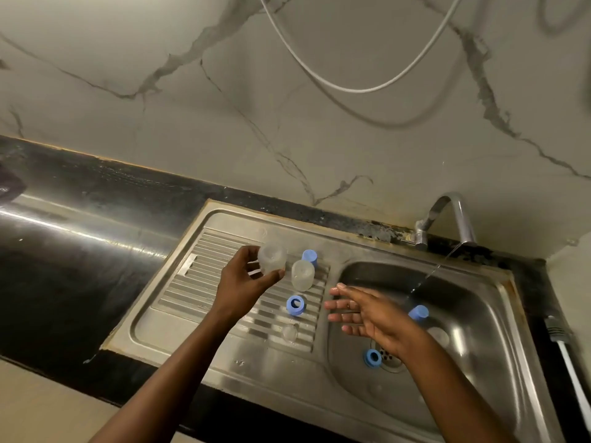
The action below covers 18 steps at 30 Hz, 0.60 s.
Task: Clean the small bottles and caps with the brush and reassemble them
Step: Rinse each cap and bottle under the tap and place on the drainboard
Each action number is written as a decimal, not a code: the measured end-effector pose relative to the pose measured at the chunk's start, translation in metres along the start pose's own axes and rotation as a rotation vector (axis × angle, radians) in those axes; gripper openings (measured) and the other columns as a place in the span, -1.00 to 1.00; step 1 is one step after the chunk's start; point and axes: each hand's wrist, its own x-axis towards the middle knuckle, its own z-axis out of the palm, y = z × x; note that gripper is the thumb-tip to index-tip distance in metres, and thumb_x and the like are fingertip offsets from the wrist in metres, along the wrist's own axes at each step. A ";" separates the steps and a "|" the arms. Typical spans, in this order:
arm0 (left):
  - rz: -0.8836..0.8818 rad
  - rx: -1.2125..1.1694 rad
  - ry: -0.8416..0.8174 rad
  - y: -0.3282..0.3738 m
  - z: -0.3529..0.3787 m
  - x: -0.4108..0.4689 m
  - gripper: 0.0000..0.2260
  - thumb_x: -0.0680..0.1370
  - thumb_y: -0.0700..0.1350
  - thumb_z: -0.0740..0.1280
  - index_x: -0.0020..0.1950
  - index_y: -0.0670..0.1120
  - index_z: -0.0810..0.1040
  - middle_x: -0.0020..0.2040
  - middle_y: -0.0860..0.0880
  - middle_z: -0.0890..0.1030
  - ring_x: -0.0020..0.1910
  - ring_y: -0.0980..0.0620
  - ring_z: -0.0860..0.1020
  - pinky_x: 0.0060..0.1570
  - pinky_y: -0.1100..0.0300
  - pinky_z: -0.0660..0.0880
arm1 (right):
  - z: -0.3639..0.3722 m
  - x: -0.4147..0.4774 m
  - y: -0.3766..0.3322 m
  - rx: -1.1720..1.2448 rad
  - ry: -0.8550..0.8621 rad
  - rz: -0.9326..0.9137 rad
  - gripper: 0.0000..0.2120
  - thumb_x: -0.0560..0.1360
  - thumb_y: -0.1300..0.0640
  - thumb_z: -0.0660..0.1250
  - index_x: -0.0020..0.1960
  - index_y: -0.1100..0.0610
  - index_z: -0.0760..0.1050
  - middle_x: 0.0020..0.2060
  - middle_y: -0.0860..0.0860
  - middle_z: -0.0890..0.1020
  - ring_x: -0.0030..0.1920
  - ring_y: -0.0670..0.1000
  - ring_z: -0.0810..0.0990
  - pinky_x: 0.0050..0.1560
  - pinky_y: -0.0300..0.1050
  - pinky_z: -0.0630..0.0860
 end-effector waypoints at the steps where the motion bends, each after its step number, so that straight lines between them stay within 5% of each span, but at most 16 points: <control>1: -0.018 0.010 -0.003 -0.007 -0.003 0.003 -0.55 0.41 -0.03 0.67 0.20 0.04 0.57 0.13 0.15 0.68 0.11 0.23 0.65 0.02 0.28 0.63 | 0.003 0.000 0.001 0.003 0.006 0.001 -0.66 0.66 -0.08 0.31 0.30 0.11 0.60 0.11 0.10 0.74 0.22 0.20 0.68 0.07 -0.03 0.58; 6: -0.085 0.029 -0.006 -0.041 -0.008 0.016 -0.57 0.41 -0.06 0.67 0.19 0.02 0.57 0.13 0.11 0.67 0.10 0.25 0.63 -0.01 0.39 0.57 | 0.016 0.004 0.008 0.026 0.058 0.001 -0.65 0.64 -0.07 0.33 0.30 0.12 0.60 0.11 0.11 0.74 0.14 0.15 0.71 0.01 -0.06 0.59; 11: -0.137 0.045 -0.052 -0.070 -0.009 0.027 -0.56 0.39 -0.05 0.69 0.16 0.02 0.57 0.11 0.09 0.69 0.05 0.13 0.68 0.06 0.09 0.66 | 0.021 0.005 0.013 0.043 0.098 0.019 -0.66 0.64 -0.05 0.33 0.30 0.12 0.60 0.11 0.11 0.74 0.09 0.12 0.71 0.00 -0.05 0.57; 18: -0.142 0.044 -0.110 -0.083 -0.005 0.032 -0.55 0.39 -0.04 0.69 0.17 0.05 0.57 0.11 0.10 0.70 0.03 0.12 0.70 0.03 0.06 0.68 | 0.018 0.006 0.020 0.048 0.152 0.036 -0.65 0.65 -0.07 0.31 0.31 0.13 0.59 0.11 0.12 0.74 0.24 0.24 0.66 0.09 0.03 0.54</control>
